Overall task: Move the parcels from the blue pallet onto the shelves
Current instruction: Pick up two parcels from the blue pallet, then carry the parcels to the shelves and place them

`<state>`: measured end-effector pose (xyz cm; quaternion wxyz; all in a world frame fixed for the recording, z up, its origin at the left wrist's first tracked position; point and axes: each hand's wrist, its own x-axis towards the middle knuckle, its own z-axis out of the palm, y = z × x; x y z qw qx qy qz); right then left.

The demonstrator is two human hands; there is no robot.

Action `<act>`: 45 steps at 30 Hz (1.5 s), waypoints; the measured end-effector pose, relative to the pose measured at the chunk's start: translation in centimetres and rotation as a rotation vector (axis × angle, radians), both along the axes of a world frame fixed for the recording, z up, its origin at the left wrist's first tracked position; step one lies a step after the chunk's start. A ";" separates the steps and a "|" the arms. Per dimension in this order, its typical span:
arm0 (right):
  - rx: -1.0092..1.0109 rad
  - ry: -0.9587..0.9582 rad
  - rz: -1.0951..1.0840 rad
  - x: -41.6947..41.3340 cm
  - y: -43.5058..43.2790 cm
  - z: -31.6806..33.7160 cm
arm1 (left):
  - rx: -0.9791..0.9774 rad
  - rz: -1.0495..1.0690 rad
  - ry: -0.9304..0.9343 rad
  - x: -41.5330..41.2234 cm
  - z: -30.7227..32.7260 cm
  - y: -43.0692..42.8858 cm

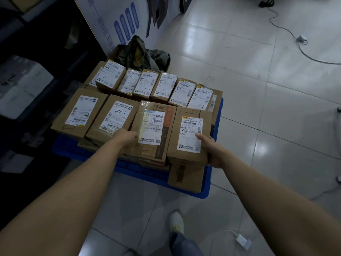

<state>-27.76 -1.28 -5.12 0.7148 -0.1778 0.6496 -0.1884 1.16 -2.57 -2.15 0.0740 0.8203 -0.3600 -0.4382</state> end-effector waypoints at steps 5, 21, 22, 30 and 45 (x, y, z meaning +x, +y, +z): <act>-0.030 -0.016 -0.046 -0.4 0.0 -0.1 | -0.050 0.049 0.031 -0.4 -0.8 0.6; -0.270 -0.091 -0.018 1.7 -1.1 9.8 | -0.198 0.329 0.597 4.0 8.7 3.7; -0.298 -0.095 0.007 2.7 -1.3 10.9 | -0.225 0.358 0.628 5.0 9.6 4.4; -0.411 -0.207 0.271 17.1 -0.6 18.0 | -0.575 0.583 0.650 16.8 16.3 14.9; -0.428 -0.443 1.017 53.9 21.0 23.8 | -1.005 1.192 0.495 35.7 20.5 53.8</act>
